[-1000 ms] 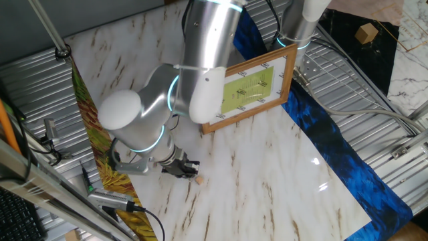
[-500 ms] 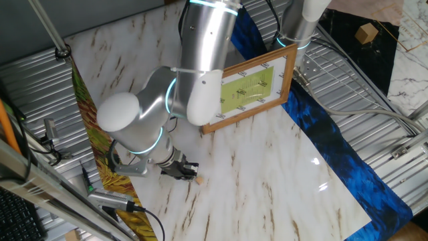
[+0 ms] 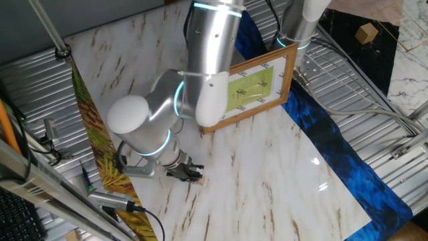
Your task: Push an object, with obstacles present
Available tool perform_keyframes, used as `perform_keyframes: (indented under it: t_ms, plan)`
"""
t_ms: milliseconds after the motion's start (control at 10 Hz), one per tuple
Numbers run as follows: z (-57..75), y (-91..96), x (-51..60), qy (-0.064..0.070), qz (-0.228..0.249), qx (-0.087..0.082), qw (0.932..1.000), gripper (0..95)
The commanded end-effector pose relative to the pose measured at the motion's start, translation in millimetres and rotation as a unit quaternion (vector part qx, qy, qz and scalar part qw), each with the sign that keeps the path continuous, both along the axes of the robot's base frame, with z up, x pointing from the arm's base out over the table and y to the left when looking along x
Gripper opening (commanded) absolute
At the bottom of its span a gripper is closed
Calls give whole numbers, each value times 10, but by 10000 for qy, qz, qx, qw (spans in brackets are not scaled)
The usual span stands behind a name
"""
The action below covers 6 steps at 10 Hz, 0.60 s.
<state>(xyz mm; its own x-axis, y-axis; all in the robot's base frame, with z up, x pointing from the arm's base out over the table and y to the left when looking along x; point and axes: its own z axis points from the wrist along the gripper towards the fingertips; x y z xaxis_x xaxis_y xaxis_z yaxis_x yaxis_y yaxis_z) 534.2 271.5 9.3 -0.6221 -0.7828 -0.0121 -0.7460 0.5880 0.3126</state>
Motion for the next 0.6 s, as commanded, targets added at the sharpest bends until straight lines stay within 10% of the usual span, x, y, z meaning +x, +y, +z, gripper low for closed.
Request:
perform_keyframes:
  t_ms: [100, 600]
  plan:
    - [-15, 22, -65, 1, -18, 18, 10000, 0]
    - [23, 104, -304, 49, -185, -27, 9998, 0]
